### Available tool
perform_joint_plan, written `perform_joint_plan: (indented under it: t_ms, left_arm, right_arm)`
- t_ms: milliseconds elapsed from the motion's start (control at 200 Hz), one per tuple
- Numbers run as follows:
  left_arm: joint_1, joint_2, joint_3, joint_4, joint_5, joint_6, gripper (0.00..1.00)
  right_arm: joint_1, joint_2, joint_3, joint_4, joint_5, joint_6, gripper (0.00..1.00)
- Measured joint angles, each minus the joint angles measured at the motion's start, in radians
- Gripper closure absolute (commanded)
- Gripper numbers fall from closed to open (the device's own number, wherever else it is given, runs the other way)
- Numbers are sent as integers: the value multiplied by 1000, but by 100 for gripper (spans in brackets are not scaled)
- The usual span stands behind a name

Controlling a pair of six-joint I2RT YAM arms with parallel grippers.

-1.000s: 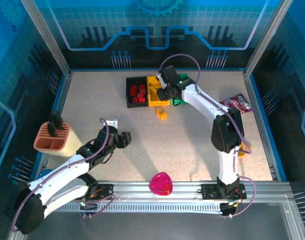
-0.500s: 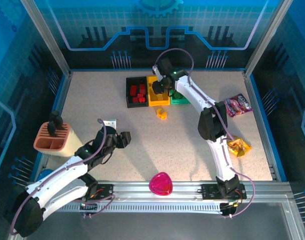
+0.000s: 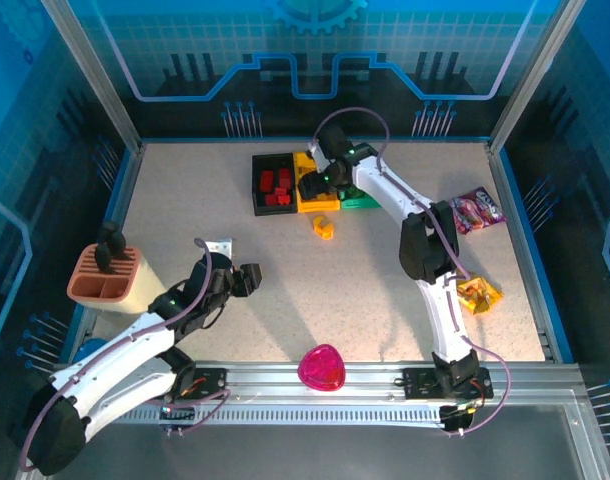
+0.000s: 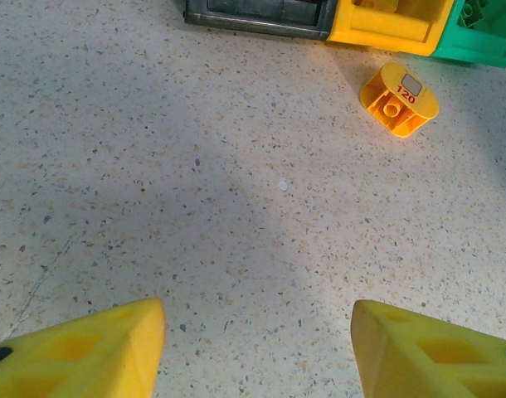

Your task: Sort the legos into containers by color

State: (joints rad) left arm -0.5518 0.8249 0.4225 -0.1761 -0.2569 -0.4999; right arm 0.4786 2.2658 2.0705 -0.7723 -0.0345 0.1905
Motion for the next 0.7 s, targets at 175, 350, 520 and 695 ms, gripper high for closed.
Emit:
perform_joint_plan:
  t_ms: [175,350,520,695]
  left_arm:
    - [0,-1,0,0,0,0,39]
    - [0,-1,0,0,0,0,39]
    - [0,-1,-1,0,0,0,39]
    - [0,-1,-1,0,0,0,39]
  right_arm:
    - [0,-114,-187,54,16,3,27]
    - [17,-189,-311,96,61,-1,27]
    - [39,-198,-393,128,84,-5,28]
    - [58,-196,-422,137,119,-16,28]
